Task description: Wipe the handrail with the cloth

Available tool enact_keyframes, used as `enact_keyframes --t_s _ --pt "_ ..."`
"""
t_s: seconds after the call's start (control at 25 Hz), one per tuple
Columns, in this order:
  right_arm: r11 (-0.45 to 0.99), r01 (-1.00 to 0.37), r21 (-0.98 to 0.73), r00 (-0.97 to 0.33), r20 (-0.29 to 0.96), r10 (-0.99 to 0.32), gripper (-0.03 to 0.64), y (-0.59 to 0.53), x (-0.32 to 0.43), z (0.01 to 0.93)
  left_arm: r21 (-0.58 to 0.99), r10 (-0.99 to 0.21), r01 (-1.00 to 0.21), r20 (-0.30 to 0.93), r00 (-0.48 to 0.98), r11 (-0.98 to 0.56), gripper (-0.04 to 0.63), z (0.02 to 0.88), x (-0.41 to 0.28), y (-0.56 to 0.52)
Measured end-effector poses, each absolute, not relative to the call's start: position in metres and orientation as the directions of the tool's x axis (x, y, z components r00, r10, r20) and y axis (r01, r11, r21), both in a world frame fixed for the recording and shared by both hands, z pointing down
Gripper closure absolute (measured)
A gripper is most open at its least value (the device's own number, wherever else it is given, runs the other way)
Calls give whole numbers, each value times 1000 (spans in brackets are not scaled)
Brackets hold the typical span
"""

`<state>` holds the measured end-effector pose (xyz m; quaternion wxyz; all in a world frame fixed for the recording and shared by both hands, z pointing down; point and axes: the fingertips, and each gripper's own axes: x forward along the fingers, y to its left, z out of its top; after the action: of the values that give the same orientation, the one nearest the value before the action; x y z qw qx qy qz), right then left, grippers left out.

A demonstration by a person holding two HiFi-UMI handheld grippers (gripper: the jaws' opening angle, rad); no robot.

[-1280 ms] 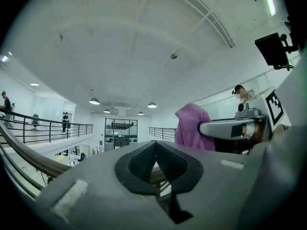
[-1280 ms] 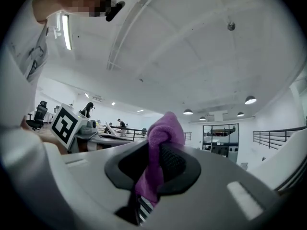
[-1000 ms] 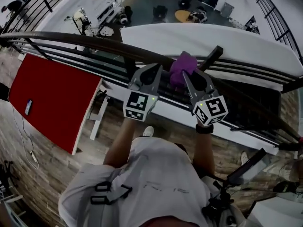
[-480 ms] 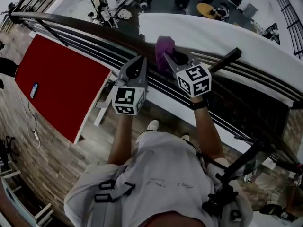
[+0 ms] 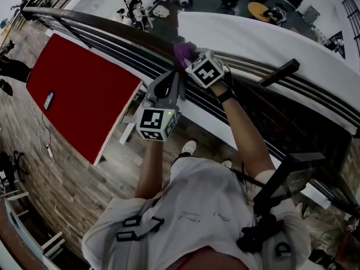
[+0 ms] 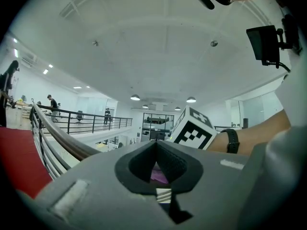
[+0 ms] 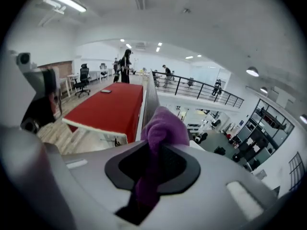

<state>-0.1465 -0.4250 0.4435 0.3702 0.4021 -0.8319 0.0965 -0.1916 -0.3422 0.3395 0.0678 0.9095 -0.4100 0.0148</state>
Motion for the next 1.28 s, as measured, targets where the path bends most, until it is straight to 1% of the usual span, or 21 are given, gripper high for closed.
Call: enact_keyframes --t_s 0.08,0.16,0.28,0.48,0.72,1.04,1.28 --pt "658 -742 127 -388 719 -577 557 -427 -148 453 112 -744 -750 91 661 -652 597 342 -194 -342" --pt "652 -752 100 -401 716 -572 557 -430 -152 448 108 -739 -745 101 667 -658 597 344 -194 -340" --pt "659 -744 107 -405 712 -573 558 -433 -156 443 102 -731 -739 106 674 -666 595 345 -191 -339" --pt "618 -781 94 -379 714 -589 558 -436 -138 450 108 -751 -759 111 651 -642 597 347 -190 -346" --pt "622 -779 83 -389 714 -582 560 -434 -131 451 105 -740 -750 121 662 -653 595 348 -171 -331" --pt "629 -775 65 -402 717 -570 560 -427 -125 453 102 -755 -767 137 642 -634 595 351 -171 -320" --pt "633 -772 55 -411 716 -564 560 -417 -114 452 77 -743 -755 138 655 -651 595 346 -151 -311"
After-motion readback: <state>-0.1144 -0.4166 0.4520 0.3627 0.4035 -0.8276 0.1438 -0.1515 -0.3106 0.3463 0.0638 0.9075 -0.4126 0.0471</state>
